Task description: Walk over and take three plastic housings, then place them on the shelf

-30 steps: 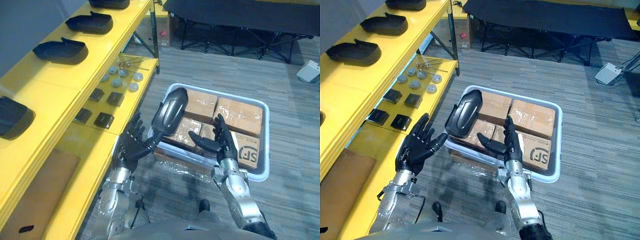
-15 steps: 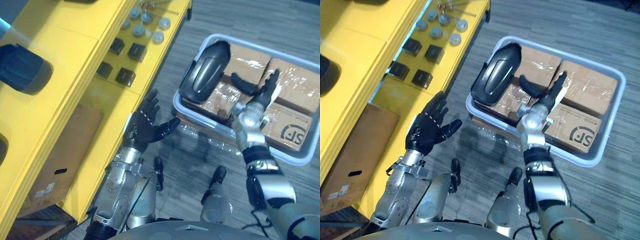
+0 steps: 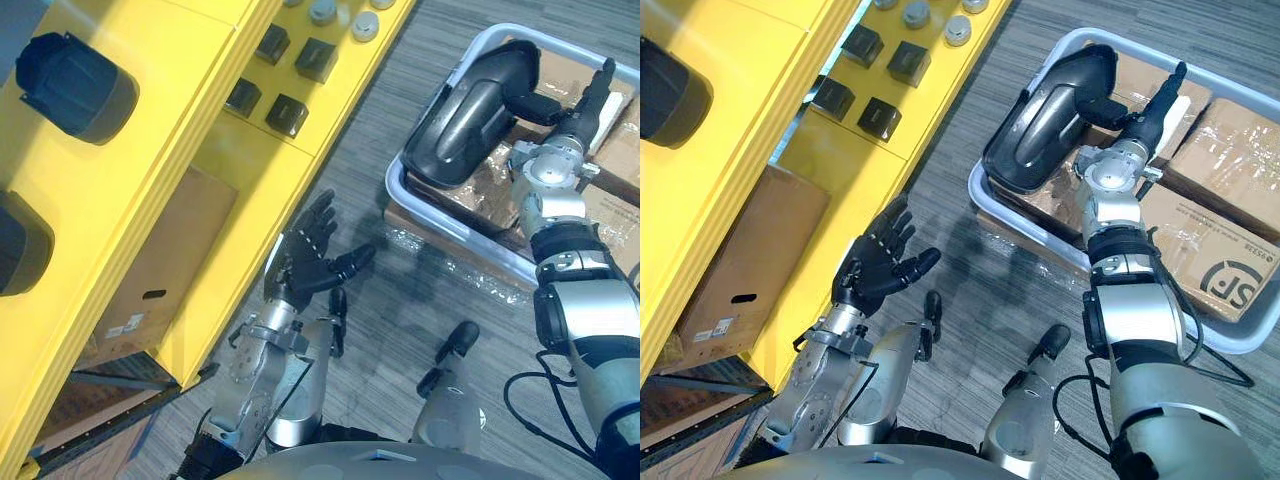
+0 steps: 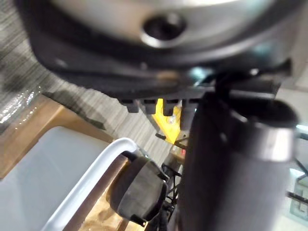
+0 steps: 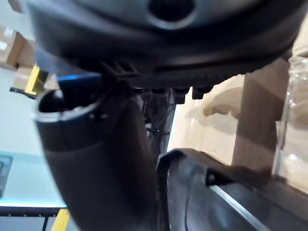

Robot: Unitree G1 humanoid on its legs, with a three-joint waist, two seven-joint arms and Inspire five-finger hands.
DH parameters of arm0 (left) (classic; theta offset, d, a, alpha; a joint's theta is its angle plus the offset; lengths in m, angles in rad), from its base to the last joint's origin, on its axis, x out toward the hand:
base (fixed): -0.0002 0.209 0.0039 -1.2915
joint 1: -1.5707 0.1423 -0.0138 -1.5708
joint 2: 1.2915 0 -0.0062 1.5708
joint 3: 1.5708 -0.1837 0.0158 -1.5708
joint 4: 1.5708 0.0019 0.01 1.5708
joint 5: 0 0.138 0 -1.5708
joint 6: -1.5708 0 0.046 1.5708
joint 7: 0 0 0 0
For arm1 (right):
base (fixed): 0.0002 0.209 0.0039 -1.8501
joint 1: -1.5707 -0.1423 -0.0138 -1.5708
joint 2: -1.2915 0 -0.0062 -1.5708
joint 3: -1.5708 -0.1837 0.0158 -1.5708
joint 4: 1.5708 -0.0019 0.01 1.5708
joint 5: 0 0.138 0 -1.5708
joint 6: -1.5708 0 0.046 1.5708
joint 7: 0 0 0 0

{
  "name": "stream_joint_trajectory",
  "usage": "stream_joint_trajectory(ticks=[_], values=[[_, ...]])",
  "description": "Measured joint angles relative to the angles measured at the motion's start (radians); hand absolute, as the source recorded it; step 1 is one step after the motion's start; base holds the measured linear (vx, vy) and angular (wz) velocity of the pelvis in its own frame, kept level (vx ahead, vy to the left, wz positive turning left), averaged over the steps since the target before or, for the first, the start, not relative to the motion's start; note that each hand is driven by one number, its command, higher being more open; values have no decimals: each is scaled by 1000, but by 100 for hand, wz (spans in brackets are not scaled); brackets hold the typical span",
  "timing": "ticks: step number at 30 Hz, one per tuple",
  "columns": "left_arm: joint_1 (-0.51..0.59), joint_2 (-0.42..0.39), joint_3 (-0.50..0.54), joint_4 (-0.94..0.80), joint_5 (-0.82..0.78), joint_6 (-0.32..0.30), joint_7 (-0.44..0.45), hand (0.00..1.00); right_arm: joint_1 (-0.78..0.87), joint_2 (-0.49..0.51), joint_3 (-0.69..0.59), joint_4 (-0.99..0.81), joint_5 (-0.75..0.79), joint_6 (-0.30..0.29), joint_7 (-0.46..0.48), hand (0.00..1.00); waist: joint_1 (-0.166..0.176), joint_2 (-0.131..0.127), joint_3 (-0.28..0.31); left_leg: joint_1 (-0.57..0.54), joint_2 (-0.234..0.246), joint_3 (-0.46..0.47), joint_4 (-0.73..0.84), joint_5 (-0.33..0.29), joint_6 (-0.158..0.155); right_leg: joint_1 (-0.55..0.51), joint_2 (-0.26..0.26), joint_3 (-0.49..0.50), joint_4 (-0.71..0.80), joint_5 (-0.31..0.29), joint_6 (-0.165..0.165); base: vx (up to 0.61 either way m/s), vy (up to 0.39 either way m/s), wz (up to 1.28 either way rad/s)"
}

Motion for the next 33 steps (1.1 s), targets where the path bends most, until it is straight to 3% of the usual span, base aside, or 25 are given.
stream_joint_trajectory(ticks=[6, 11, 12, 29, 33], values=[[-2, -2, -13, 12, 1, 0, 0, 100, -35, -28, 73, 36, -66, 110, 70, 100, 10, 2, 1, 0, -8, -2, -2, 5, 6, 0, -12, -15, 13, -4, -4, -37, 27, 3], [-9, -2, -37, 12, 1, 0, 1, 100, -42, -38, 106, 48, -116, 179, 69, 100, 23, 4, 6, 18, -7, -9, -38, 29, -1, 0, -12, -30, 31, -16, -21, -61, -5, 5], [-15, -3, -44, 12, 1, 0, 1, 100, -56, -37, 109, 55, -119, 197, 65, 0, 24, 5, 9, 24, -8, -9, -53, 37, -3, -2, -12, -32, 35, -20, -26, -55, -18, 3], [-18, -22, -59, 34, 1, -1, 23, 100, -61, -54, 110, 105, -298, 409, 37, 0, 20, -3, 14, 112, -2, -7, -230, 144, -18, 1, -5, -41, 47, -29, -35, -26, -5, 0], [27, -19, -55, 35, 1, -11, 35, 100, -13, -57, 108, 92, -313, 447, 19, 0, 11, -16, 22, 138, -3, -6, -281, 174, -17, 3, -8, -48, 64, -39, -37, -59, -3, 6]])
